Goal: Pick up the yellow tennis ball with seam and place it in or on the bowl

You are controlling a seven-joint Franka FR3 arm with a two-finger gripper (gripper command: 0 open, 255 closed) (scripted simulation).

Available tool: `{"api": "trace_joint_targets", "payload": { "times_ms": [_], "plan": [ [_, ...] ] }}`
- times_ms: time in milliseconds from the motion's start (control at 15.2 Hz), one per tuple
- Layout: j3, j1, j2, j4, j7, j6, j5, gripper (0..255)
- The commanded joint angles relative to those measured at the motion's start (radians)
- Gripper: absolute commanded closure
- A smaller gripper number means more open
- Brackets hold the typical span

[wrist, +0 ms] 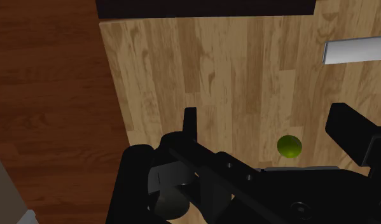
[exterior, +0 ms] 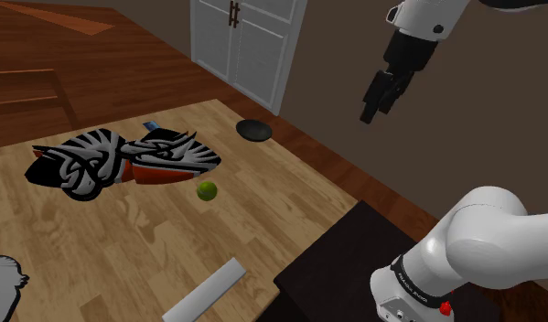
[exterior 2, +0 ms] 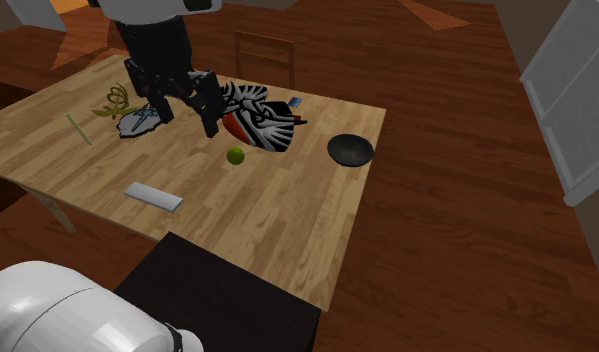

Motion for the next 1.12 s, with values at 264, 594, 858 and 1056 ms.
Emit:
{"api": "trace_joint_targets", "payload": {
  "times_ms": [264,594,858,1056],
  "plan": [
    [0.052,0.010,0.046,-0.078,0.055,0.148,0.028,0],
    [0.121,0.018,0.144,-0.142,0.125,0.340,0.053,0],
    [0.178,0.019,0.254,-0.165,0.186,0.495,0.059,0],
    [0.222,0.013,0.352,-0.164,0.237,0.608,0.049,0]
  ]
}}
